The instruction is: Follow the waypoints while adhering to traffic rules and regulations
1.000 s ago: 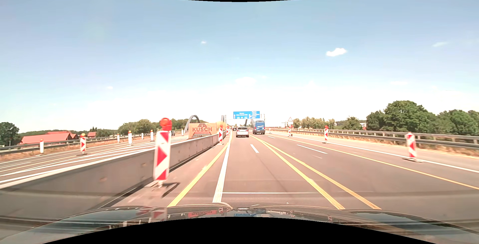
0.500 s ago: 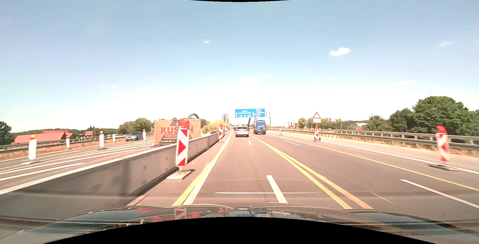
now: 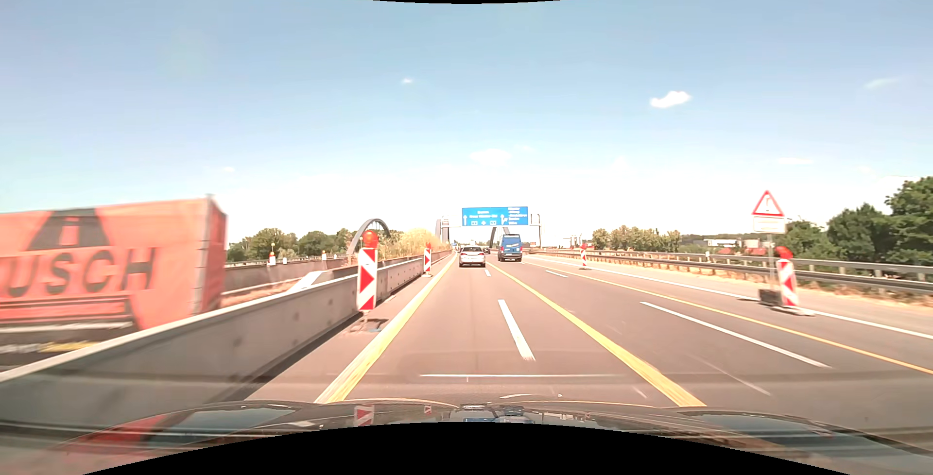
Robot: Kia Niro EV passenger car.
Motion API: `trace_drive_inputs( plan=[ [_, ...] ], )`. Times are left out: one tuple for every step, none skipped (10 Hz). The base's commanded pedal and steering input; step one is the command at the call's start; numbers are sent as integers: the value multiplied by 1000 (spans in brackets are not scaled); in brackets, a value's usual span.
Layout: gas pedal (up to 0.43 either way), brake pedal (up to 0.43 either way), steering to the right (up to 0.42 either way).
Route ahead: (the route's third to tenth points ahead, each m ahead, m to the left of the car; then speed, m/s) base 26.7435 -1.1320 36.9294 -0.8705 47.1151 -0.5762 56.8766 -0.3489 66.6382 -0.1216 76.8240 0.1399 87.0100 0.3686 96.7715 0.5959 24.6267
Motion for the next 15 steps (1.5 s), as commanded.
trace_drive_inputs(
  plan=[
    [350,0,-11],
    [350,0,-10],
    [350,0,-9],
    [350,0,-9],
    [350,0,-9],
    [350,0,-8],
    [350,0,-8],
    [350,0,-8],
    [339,0,-8],
    [339,0,-7],
    [339,0,-6],
    [339,0,-7],
    [339,0,-6],
    [339,0,-6],
    [339,0,-6]
  ],
)
